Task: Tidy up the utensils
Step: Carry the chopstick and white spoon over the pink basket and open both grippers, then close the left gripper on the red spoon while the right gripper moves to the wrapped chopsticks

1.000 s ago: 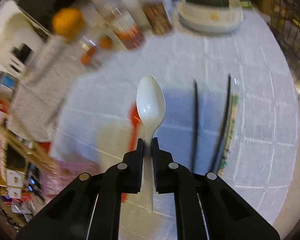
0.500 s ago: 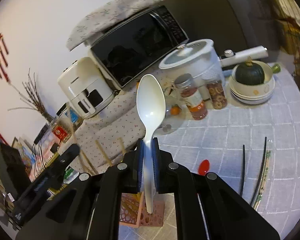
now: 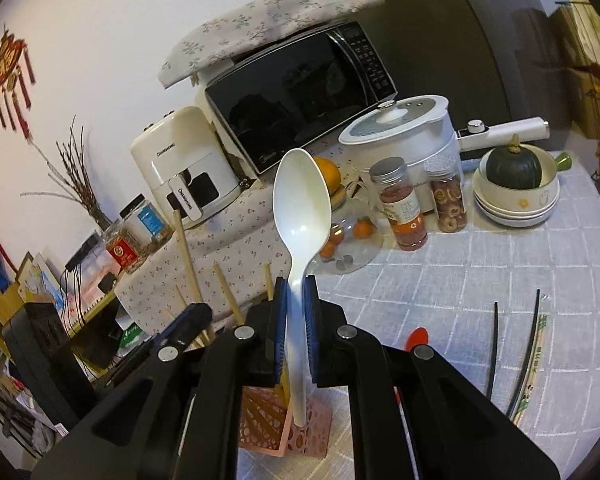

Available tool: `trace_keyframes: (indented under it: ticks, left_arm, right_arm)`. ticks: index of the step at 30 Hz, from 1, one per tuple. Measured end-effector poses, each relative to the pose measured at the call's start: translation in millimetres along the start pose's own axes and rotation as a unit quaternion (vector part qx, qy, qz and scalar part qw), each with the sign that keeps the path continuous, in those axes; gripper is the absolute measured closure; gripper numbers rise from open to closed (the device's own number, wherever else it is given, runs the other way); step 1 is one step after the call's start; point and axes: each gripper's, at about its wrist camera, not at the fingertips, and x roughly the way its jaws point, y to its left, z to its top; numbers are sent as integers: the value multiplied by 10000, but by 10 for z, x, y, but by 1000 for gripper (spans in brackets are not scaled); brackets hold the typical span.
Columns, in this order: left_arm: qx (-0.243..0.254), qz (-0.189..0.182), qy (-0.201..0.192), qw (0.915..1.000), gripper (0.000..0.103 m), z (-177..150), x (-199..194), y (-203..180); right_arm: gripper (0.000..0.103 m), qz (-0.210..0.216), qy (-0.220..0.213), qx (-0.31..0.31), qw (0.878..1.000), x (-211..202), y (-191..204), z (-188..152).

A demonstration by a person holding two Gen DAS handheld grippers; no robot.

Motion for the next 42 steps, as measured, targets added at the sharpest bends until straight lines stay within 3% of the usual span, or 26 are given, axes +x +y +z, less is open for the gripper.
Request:
trace_keyframes:
  ticks: [6, 9, 13, 17, 24, 27, 30, 36, 42]
  left_arm:
    - [-120, 19, 230, 9997, 93, -54, -20, 54]
    - [-460, -93, 522, 9975, 76, 24, -94, 114]
    - [-744, -3, 702, 9948, 75, 197, -271, 198]
    - [-1529, 49, 1072, 9824, 70, 297, -413, 457]
    - [-1974, 152, 1404, 9701, 66, 267, -429, 668]
    - [-1972, 147, 1437, 9697, 66, 250, -424, 666]
    - [-1988, 53, 1458, 9691, 66, 268, -438, 641]
    - [-1814, -49, 1458, 9725, 66, 301, -466, 493]
    - [-1285, -106, 1483, 9805, 66, 306, -482, 166]
  right_arm:
    - [94, 54, 46, -216, 9997, 109, 140, -137]
    - [94, 80, 49, -323, 9994, 180, 207, -226]
    - [94, 101, 13, -504, 9987, 259, 316, -342]
    - [94, 81, -53, -674, 9977, 343, 409, -464]
    - [89, -43, -61, -877, 9961, 495, 513, -623]
    - [83, -24, 191, -847, 9962, 504, 494, -662]
    - [66, 67, 208, -602, 9979, 361, 431, -570]
    - [65, 33, 82, -215, 9997, 91, 269, -304]
    - [65, -578, 203, 175, 9980, -231, -118, 59]
